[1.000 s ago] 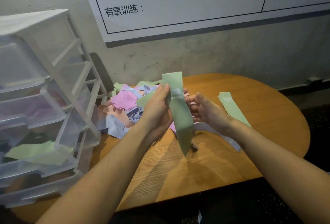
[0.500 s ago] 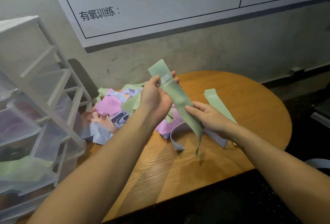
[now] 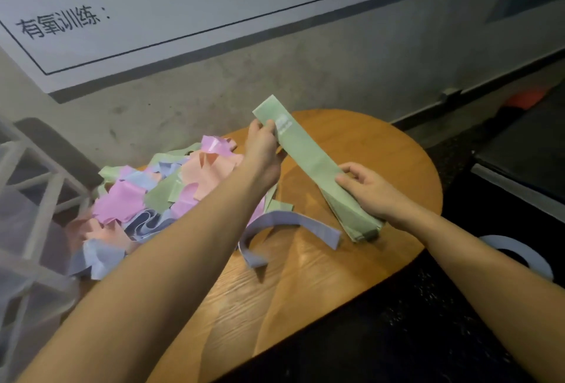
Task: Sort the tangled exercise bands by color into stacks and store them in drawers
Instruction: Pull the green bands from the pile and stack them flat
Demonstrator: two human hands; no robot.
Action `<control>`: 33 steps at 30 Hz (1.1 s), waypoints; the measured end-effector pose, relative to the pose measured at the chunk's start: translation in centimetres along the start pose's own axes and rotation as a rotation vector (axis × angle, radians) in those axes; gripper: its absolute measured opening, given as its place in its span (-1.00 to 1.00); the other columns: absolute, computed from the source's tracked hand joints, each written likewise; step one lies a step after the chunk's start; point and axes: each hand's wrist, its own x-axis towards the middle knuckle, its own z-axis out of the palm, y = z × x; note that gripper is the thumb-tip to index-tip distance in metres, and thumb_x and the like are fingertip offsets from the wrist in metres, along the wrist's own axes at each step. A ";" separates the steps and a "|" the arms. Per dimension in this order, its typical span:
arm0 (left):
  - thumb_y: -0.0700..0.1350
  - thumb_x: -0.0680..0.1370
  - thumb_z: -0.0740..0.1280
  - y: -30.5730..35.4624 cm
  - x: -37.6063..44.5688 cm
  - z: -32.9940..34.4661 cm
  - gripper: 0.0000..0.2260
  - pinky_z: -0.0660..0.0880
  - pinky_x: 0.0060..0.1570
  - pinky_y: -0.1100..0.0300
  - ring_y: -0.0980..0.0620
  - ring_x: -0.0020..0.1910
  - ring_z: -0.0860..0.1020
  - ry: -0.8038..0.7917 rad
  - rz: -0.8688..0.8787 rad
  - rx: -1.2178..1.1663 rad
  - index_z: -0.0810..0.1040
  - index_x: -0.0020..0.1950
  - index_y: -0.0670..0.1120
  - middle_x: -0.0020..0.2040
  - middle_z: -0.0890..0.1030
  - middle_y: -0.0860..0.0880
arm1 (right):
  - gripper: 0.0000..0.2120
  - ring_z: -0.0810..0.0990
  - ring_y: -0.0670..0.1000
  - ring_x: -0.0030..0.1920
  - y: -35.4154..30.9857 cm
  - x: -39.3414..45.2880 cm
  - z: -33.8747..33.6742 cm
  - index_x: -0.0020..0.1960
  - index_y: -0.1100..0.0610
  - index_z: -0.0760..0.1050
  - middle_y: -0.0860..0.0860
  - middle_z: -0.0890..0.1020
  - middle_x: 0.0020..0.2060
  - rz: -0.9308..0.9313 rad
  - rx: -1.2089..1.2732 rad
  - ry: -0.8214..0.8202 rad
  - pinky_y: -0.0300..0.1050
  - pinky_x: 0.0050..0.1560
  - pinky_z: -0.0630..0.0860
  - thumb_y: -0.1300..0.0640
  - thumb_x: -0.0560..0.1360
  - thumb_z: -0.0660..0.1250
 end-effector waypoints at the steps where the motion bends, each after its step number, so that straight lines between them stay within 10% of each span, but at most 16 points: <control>1: -0.19 0.67 0.14 -0.7 0.8 0.4 -0.81 0.56 0.04 -0.03 -0.02 -0.07 0.57 0.028 0.024 0.103 0.40 0.26 -0.04 0.01 0.60 -0.07 | -0.88 0.62 -0.09 -0.14 0.6 0.2 -0.6 0.12 -0.07 0.50 -0.02 0.67 -0.08 0.021 -0.053 0.036 -0.14 -0.11 0.53 0.02 0.67 0.20; 10: -0.10 0.65 0.32 -5.1 6.5 3.2 -0.83 0.57 -0.31 0.21 -0.04 -0.07 0.62 0.016 -0.009 0.306 0.52 0.23 -0.06 0.10 0.65 -0.14 | -0.72 0.61 0.00 -0.17 4.7 1.2 -3.5 0.15 -0.09 0.41 0.03 0.58 -0.17 0.139 -0.046 0.120 0.07 -0.10 0.57 0.16 0.52 0.37; 14: -0.14 0.62 0.37 -6.4 8.9 3.0 -0.83 0.63 -0.25 0.16 -0.04 -0.10 0.65 0.055 -0.029 0.380 0.53 0.20 -0.04 0.10 0.67 -0.16 | -0.73 0.66 -0.02 -0.22 6.0 2.1 -3.7 0.17 -0.02 0.52 0.04 0.61 -0.11 0.217 0.079 0.065 -0.10 -0.42 0.54 0.18 0.51 0.44; 18: -0.17 0.60 0.38 -8.0 10.7 2.6 -0.77 0.62 -0.27 0.18 -0.01 -0.16 0.64 0.057 -0.059 0.458 0.49 0.24 -0.07 0.05 0.67 -0.15 | -0.61 0.66 0.07 0.01 6.3 2.9 -3.9 0.28 -0.01 0.52 0.06 0.59 0.05 0.219 -0.018 -0.066 -0.07 -0.18 0.63 0.22 0.50 0.46; 28: -0.18 0.60 0.40 -11.1 12.4 2.0 -0.52 0.62 -0.24 0.16 0.01 -0.19 0.59 0.014 0.006 0.726 0.37 0.47 0.06 -0.01 0.61 -0.13 | -0.64 0.49 -0.09 -0.48 8.0 4.1 -4.1 0.23 0.04 0.57 -0.03 0.52 -0.22 0.196 -0.166 -0.200 -0.20 -0.47 0.47 0.19 0.47 0.51; 33: -0.14 0.61 0.39 -11.5 12.5 2.1 -0.51 0.60 -0.27 0.25 0.05 -0.14 0.59 0.015 -0.001 0.796 0.34 0.51 0.04 0.09 0.60 -0.12 | -0.65 0.57 -0.15 -0.23 8.3 4.1 -4.8 0.21 -0.02 0.62 -0.10 0.57 -0.22 0.155 -0.310 -0.195 -0.17 -0.11 0.54 0.04 0.44 0.54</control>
